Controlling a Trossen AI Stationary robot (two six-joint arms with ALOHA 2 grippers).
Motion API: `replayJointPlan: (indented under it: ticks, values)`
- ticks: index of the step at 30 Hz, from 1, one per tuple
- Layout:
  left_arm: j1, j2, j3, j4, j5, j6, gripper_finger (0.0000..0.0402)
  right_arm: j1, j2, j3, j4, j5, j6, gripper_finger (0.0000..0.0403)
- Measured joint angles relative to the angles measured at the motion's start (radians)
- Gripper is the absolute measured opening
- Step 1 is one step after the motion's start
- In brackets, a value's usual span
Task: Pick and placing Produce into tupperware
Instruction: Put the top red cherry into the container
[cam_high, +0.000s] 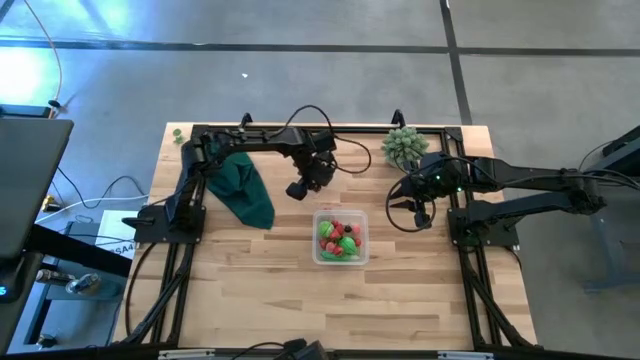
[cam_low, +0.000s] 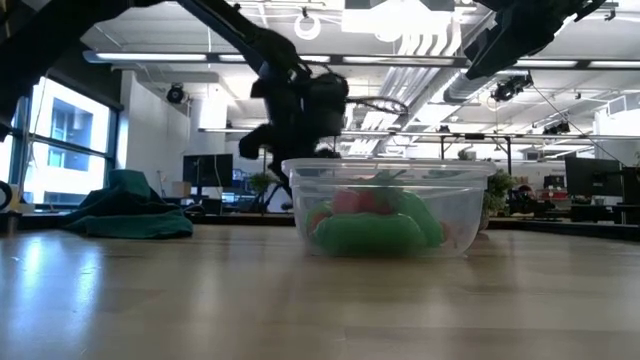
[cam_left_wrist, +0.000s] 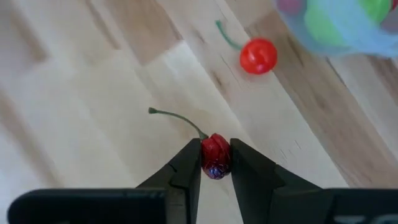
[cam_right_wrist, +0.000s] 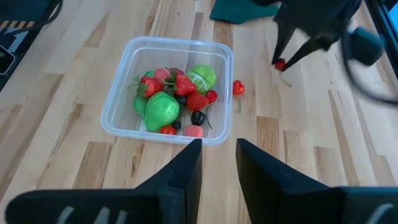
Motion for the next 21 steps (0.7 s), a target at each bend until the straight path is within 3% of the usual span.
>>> replayJointPlan:
  ticks: [10,21]
  values:
    - [-0.036,-0.183,0.002,0.021,-0.04,-0.107,0.0071,0.0,0.0,0.0,0.0,0.0,0.0,0.0089]
    - [-0.288,-0.265,0.002,0.1,-0.207,-0.232,0.0071,0.0,0.0,0.0,0.0,0.0,0.0,0.0089]
